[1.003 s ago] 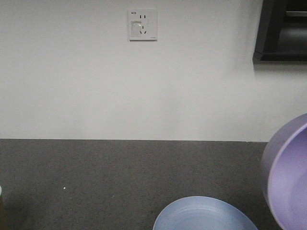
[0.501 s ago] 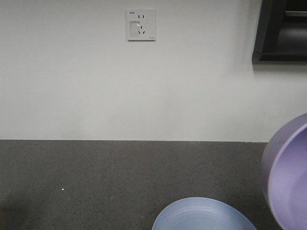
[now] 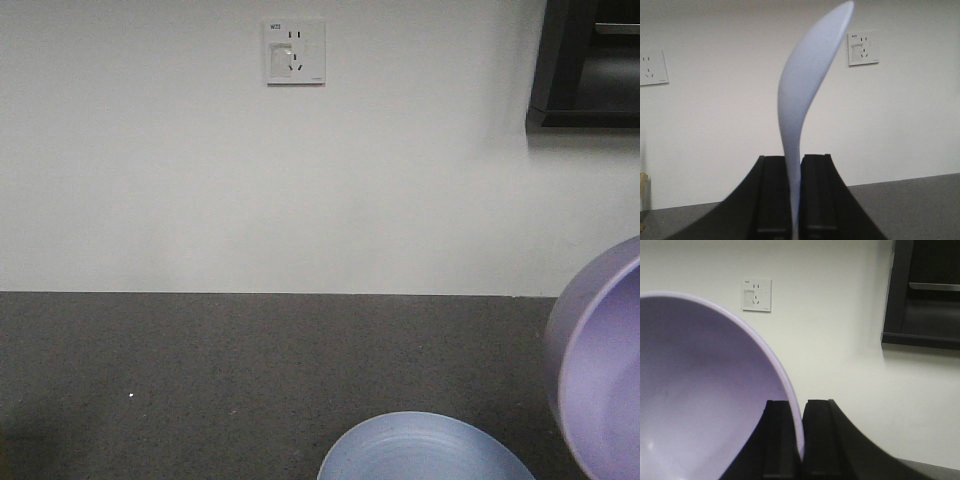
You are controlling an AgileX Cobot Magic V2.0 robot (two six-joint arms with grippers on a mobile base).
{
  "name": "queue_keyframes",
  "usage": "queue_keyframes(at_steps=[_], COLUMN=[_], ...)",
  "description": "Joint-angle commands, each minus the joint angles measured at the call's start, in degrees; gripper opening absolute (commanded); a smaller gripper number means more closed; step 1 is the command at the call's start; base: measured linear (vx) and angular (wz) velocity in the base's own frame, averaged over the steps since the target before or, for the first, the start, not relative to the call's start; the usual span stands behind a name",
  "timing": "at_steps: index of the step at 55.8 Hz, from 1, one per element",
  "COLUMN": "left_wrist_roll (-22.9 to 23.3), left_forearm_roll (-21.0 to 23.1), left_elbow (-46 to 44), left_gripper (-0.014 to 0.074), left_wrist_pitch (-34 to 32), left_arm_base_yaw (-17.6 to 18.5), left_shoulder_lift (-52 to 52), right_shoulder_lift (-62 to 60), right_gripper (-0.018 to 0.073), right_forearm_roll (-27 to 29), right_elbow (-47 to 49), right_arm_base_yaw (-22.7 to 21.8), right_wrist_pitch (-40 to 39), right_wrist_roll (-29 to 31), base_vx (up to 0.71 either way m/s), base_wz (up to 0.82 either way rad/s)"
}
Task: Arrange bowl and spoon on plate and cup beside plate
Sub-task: 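Lower the held bowl onto the plate and open the right gripper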
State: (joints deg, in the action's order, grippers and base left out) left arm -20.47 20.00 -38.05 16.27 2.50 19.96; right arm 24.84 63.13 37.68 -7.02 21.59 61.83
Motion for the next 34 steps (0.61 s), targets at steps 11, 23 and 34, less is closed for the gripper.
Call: queue_keyframes(at_steps=[11, 23, 34], left_wrist_roll=[0.0, 0.0, 0.0], left_forearm_roll=[1.0, 0.9, 1.0], left_elbow=[-1.7, -1.7, -1.7], left_gripper=[-0.0006, -0.0006, -0.0006], left_wrist_pitch=[-5.5, -4.8, -3.7], left_arm_base_yaw=[0.2, 0.2, 0.2], left_shoulder_lift=[0.7, 0.7, 0.7], right_shoulder_lift=[1.2, 9.3, 37.9], right_gripper=[-0.0008, -0.0008, -0.0008], right_forearm_roll=[2.1, -0.8, -32.7], right_elbow=[1.6, 3.2, 20.6], right_arm_base_yaw=[-0.2, 0.6, 7.7], right_wrist_pitch=[-3.0, -2.3, 20.0], right_wrist_roll=[0.3, -7.6, -36.5], base_vx=[0.00, 0.00, 0.00], base_wz=[0.00, 0.00, 0.00])
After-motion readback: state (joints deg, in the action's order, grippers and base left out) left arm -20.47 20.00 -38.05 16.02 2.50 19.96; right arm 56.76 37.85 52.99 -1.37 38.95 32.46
